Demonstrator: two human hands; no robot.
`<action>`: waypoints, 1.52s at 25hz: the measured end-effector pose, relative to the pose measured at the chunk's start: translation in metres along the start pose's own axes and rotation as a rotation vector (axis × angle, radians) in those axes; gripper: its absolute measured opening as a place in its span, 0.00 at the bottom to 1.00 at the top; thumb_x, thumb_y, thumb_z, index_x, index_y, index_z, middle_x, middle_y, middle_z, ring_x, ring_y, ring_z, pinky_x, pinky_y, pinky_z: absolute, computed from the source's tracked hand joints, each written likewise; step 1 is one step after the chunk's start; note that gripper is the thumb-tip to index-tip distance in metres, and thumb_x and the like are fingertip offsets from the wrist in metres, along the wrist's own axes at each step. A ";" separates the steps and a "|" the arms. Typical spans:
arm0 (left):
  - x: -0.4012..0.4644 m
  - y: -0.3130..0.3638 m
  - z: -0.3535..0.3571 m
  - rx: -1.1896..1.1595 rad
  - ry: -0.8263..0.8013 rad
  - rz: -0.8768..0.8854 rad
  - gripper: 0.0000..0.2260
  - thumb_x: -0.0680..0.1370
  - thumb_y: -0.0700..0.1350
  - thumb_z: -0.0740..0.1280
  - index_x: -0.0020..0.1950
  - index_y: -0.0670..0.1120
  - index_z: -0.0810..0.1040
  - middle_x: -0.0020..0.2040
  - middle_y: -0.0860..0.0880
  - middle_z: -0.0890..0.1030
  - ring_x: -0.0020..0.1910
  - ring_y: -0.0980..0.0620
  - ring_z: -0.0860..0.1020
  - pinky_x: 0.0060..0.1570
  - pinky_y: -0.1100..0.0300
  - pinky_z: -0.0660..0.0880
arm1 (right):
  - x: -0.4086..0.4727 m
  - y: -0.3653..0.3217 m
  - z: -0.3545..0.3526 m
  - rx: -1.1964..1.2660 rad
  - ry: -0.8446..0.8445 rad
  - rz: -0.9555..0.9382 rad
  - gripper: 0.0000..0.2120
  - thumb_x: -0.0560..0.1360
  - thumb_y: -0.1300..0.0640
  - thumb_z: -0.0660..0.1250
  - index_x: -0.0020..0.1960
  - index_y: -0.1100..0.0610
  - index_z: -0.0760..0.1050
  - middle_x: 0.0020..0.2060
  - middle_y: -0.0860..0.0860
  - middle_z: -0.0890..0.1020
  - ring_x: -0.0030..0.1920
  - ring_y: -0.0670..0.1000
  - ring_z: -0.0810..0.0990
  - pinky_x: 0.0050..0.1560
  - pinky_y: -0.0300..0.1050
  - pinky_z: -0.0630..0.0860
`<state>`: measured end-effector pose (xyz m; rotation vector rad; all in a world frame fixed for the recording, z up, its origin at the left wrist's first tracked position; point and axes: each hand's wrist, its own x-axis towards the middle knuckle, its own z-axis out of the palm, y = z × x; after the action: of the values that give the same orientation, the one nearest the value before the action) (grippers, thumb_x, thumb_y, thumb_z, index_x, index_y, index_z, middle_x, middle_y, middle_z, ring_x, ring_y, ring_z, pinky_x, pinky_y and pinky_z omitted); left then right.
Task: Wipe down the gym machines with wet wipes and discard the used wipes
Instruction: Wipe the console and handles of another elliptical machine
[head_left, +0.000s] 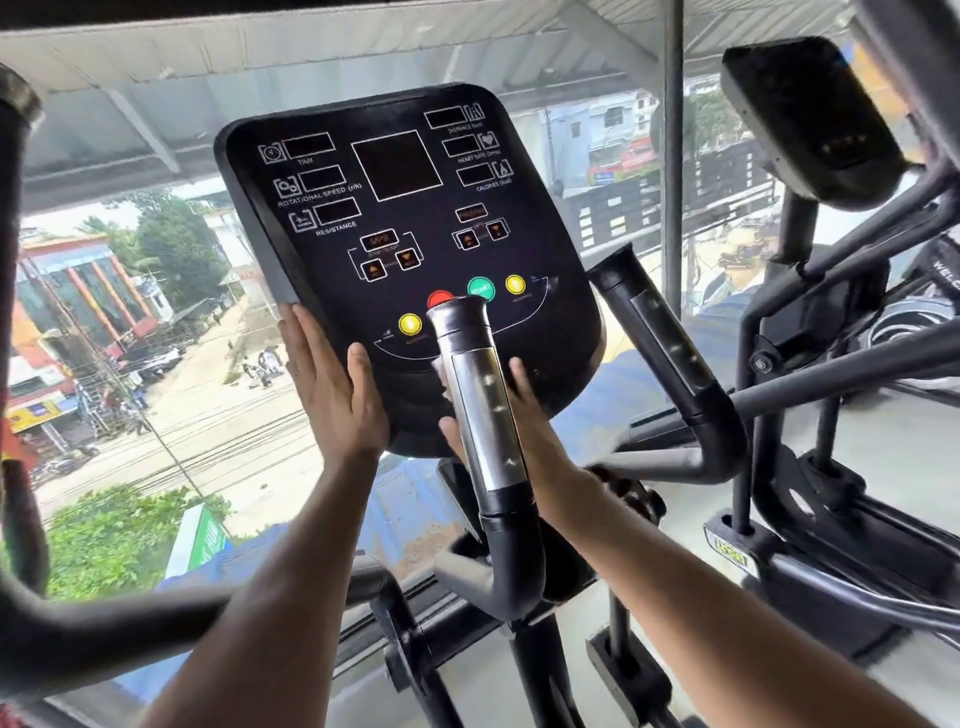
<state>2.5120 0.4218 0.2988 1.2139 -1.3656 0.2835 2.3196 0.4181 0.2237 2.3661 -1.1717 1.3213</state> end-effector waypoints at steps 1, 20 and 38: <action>0.000 0.001 -0.001 0.003 -0.001 -0.004 0.31 0.86 0.56 0.49 0.85 0.43 0.49 0.85 0.45 0.48 0.84 0.50 0.46 0.82 0.45 0.47 | -0.002 -0.007 0.007 0.096 -0.063 0.052 0.25 0.84 0.56 0.53 0.80 0.59 0.61 0.80 0.57 0.62 0.78 0.39 0.58 0.81 0.61 0.47; 0.001 0.006 -0.010 0.009 -0.095 -0.082 0.28 0.87 0.50 0.52 0.86 0.46 0.46 0.86 0.49 0.46 0.84 0.51 0.43 0.81 0.42 0.46 | -0.025 0.031 -0.052 0.091 -0.207 -0.277 0.28 0.80 0.69 0.62 0.79 0.61 0.64 0.78 0.54 0.66 0.80 0.56 0.59 0.78 0.67 0.57; -0.021 0.002 -0.016 -0.073 -0.016 -0.077 0.24 0.89 0.50 0.50 0.85 0.47 0.57 0.85 0.51 0.56 0.84 0.56 0.52 0.81 0.53 0.55 | -0.033 0.031 -0.068 0.026 -0.308 -0.362 0.26 0.79 0.66 0.58 0.77 0.65 0.65 0.78 0.58 0.67 0.80 0.56 0.61 0.76 0.66 0.63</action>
<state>2.5142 0.4446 0.2862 1.2068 -1.3281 0.1689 2.2442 0.4497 0.2315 2.7041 -0.7375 0.8848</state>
